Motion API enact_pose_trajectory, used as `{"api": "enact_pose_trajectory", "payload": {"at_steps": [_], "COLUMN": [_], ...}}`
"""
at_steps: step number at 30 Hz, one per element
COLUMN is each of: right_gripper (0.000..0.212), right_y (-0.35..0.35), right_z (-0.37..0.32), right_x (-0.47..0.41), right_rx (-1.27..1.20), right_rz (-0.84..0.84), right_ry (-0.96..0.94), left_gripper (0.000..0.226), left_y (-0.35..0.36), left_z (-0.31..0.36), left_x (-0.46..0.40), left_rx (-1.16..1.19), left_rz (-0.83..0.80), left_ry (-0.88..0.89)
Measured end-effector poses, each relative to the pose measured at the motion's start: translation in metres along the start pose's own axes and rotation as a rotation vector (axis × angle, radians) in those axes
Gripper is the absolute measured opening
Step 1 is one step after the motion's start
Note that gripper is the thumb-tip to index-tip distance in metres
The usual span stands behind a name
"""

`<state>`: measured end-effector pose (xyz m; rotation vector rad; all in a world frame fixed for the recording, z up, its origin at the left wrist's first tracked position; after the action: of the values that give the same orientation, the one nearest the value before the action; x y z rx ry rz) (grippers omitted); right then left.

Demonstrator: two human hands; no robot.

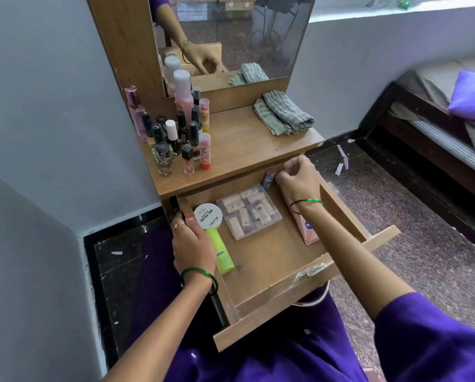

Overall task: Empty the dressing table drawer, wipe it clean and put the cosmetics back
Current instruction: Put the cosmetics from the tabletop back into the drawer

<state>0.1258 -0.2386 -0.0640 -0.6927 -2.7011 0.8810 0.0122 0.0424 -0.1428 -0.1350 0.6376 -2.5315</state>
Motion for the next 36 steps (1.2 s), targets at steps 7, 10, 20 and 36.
{"api": "enact_pose_trajectory", "payload": {"at_steps": [7,10,20,36], "right_gripper": [0.025,0.036,0.014,0.017], "right_y": [0.039,0.066,0.094,-0.013], "right_z": [-0.086,-0.103,-0.107,0.027], "right_x": [0.062,0.072,0.069,-0.002], "right_rx": [-0.105,-0.002,0.064,0.354], "right_rz": [-0.267,-0.346,-0.393,-0.086], "right_ry": [-0.327,-0.372,-0.282,-0.012], "left_gripper": [0.04,0.04,0.039,0.038], "left_y": [0.0,0.001,-0.001,-0.002], "left_z": [0.0,-0.003,-0.001,0.001], "left_x": [0.002,0.002,0.003,0.004], "left_rx": [-0.016,-0.012,0.007,0.017], "left_rz": [-0.02,-0.012,-0.017,-0.011], "left_ry": [-0.018,-0.022,-0.015,-0.03]}}
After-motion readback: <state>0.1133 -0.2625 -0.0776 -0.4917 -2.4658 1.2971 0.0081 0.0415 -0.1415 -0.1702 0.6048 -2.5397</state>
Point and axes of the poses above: each hand's wrist, its own x-axis away from the middle knuckle, its own y-axis out of the palm, z = x × y, the point moved 10 cm from there along -x, towards the middle knuckle, and after that the axes turned 14 degrees about y, right-handed, at the moved point
